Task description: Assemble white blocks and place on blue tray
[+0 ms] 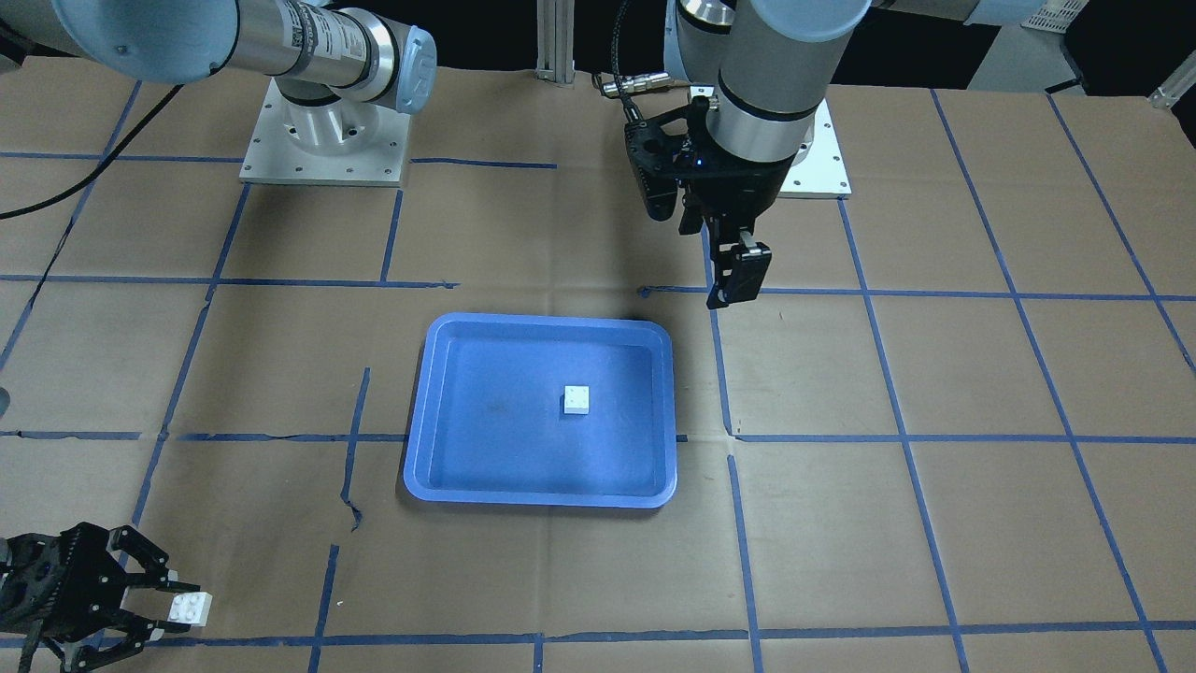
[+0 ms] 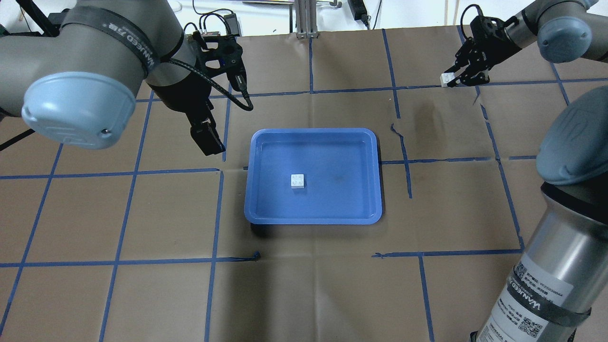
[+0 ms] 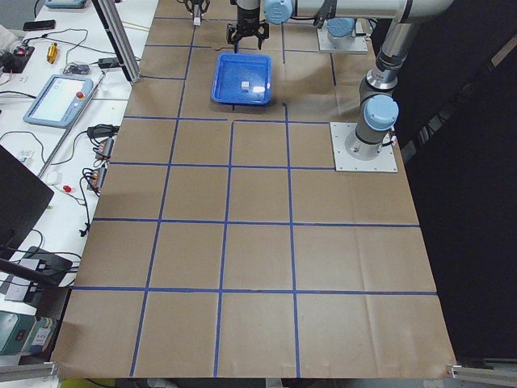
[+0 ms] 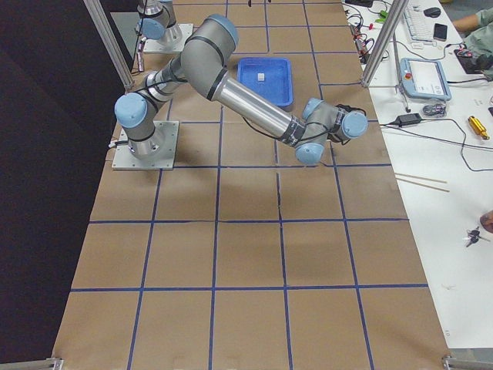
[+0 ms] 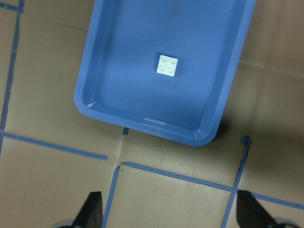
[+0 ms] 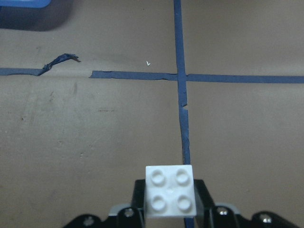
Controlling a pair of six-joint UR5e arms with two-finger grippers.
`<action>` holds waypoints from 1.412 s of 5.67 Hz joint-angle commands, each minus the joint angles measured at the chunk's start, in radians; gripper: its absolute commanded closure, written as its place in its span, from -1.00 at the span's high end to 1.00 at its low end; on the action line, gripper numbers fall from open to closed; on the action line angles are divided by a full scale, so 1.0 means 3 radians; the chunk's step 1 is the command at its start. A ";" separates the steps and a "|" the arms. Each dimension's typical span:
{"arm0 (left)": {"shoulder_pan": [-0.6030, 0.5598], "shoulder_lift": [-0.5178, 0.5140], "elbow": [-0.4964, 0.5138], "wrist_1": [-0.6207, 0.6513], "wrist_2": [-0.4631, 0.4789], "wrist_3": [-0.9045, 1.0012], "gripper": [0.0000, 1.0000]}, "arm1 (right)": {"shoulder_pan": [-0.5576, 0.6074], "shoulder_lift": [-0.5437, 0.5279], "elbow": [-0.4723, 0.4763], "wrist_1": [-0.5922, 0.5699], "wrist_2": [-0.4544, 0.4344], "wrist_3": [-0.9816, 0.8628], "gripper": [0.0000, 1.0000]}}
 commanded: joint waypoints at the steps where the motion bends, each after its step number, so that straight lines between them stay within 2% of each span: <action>1: 0.0076 0.0079 0.0023 -0.0001 0.0005 -0.1448 0.98 | 0.0175 -0.0256 0.0028 0.0151 0.0012 0.0132 -0.70; 2: 0.0071 0.0069 0.0059 -0.0011 0.0005 -0.2195 0.98 | 0.0389 -0.0384 0.0115 0.0203 0.0012 0.0224 -0.70; 3: 0.0061 0.0069 0.0150 -0.0305 0.0005 -0.2678 0.98 | 0.0518 -0.0588 0.0374 0.0203 0.0027 0.0321 -0.70; 4: 0.0056 0.0064 0.0277 -0.0571 -0.0041 -0.3179 0.99 | 0.0641 -0.0777 0.0766 0.0127 0.0098 0.0322 -0.70; 5: 0.0056 0.0084 0.0334 -0.0680 -0.0031 -0.3189 1.00 | 0.0738 -0.0992 0.1190 -0.0203 0.0225 0.0408 -0.70; 6: 0.0071 0.0130 0.0325 -0.0691 -0.0046 -0.3179 1.00 | 0.0896 -0.1095 0.1579 -0.0788 0.0237 0.0758 -0.70; 8: 0.0082 0.0125 0.0334 -0.0650 0.0005 -0.3194 1.00 | 0.1315 -0.1111 0.1924 -0.1598 0.0232 0.1494 -0.70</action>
